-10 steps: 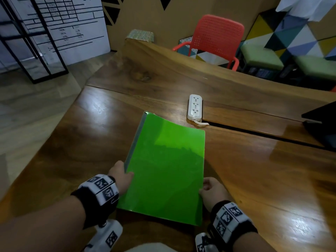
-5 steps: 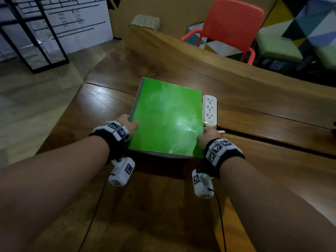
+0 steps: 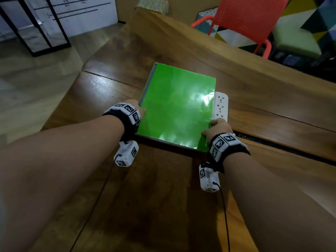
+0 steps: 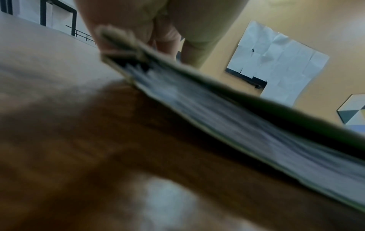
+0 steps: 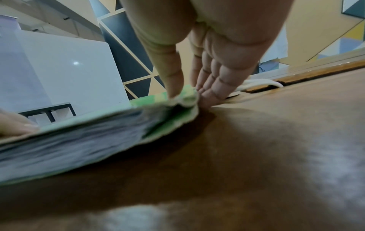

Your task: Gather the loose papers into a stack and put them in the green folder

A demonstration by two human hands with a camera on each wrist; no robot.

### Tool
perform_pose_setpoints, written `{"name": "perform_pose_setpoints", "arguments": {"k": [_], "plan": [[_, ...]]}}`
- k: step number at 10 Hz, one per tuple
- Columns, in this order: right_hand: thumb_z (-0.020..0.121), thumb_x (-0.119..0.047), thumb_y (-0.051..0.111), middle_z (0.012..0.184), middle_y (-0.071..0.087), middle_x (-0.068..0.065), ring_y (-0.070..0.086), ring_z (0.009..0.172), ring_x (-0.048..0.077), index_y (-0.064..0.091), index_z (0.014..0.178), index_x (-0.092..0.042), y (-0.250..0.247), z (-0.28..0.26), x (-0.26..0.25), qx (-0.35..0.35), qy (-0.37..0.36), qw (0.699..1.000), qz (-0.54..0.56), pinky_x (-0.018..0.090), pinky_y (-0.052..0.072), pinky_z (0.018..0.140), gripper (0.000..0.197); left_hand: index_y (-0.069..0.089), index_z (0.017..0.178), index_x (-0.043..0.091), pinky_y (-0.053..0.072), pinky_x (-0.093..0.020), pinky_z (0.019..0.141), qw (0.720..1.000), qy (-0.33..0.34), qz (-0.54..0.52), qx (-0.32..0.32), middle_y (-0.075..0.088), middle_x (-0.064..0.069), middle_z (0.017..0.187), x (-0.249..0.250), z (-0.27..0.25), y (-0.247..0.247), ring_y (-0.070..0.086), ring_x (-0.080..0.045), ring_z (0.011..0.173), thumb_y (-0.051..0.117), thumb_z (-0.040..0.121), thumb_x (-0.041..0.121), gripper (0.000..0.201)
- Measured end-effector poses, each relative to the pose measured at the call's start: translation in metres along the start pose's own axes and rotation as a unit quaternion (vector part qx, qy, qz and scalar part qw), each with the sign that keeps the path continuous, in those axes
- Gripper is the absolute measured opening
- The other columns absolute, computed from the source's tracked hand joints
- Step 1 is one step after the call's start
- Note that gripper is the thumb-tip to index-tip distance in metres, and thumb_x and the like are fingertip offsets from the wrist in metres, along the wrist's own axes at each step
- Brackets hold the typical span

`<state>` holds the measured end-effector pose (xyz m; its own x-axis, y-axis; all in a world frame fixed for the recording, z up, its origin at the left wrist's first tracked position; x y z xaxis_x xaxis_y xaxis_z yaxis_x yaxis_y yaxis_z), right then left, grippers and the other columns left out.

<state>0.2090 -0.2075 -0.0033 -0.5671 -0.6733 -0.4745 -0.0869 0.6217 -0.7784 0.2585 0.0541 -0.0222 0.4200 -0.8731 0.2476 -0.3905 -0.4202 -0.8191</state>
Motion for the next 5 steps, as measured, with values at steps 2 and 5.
{"name": "perform_pose_setpoints", "arguments": {"k": [2,5], "plan": [[0.080,-0.023,0.069,0.118,0.061,0.012,0.060,0.095,0.027,0.053,0.118,-0.010,-0.007,-0.007,-0.001,-0.011,-0.014,1.000,-0.018,0.032,0.051,0.079,0.043,0.055,0.120,0.006,0.048,-0.049,0.094,0.997,0.020,0.080,0.006,0.060,-0.018,0.116,0.002,-0.008,-0.003,0.061,-0.034,0.103,0.045,0.087,0.052,0.057],[0.083,-0.020,0.062,0.113,0.065,0.008,0.058,0.085,0.022,0.060,0.111,-0.014,-0.059,-0.043,0.014,0.057,-0.031,0.995,0.081,0.027,0.048,0.062,0.029,0.035,0.139,0.017,0.036,-0.049,0.105,0.984,0.116,-0.010,0.135,0.031,-0.015,0.144,0.045,-0.077,-0.036,0.035,-0.037,0.131,0.054,0.084,0.046,0.065]]}}
Point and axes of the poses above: each hand's wrist, its own z-axis towards the middle knuckle, its own y-axis out of the palm, x = y × z, the point moved 2 cm from there along z, towards the middle knuckle
